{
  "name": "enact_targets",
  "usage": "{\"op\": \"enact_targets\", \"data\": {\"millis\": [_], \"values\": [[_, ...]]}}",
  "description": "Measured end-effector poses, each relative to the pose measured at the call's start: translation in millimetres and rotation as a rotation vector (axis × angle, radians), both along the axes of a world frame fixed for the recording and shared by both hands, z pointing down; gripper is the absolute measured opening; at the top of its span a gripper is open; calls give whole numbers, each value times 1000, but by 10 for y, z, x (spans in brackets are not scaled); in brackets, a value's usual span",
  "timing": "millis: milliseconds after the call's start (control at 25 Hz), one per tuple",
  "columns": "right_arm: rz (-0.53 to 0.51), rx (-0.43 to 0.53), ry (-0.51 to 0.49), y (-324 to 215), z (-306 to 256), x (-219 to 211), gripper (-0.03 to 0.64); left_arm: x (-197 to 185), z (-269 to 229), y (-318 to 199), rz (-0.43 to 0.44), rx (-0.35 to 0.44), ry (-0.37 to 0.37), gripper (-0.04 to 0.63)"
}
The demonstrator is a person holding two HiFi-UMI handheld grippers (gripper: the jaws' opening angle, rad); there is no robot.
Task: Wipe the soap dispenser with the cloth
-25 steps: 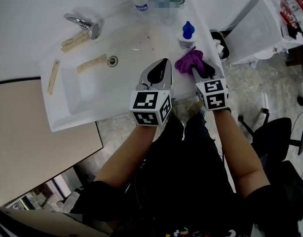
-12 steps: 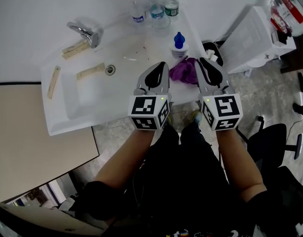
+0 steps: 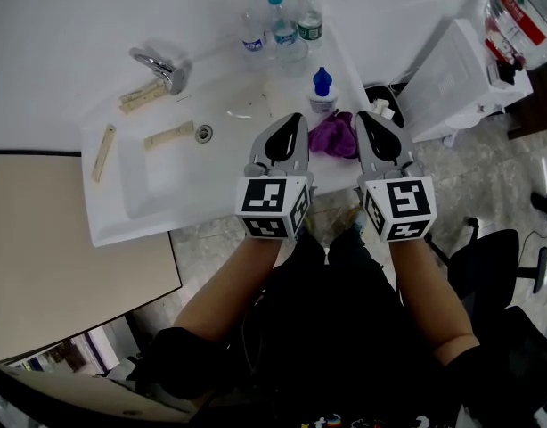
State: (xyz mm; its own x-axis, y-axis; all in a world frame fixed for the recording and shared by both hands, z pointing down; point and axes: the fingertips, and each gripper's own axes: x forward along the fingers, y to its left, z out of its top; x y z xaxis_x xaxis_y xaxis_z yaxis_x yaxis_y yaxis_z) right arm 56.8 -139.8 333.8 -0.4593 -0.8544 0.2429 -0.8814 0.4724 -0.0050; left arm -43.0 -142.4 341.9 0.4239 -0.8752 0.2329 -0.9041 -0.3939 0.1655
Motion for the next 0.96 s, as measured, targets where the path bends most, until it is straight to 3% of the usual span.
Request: {"op": "enact_targets", "data": {"millis": [960], "values": [[-7, -37, 36, 251, 162, -276, 21, -229, 59, 277, 6, -14, 39, 0]]}}
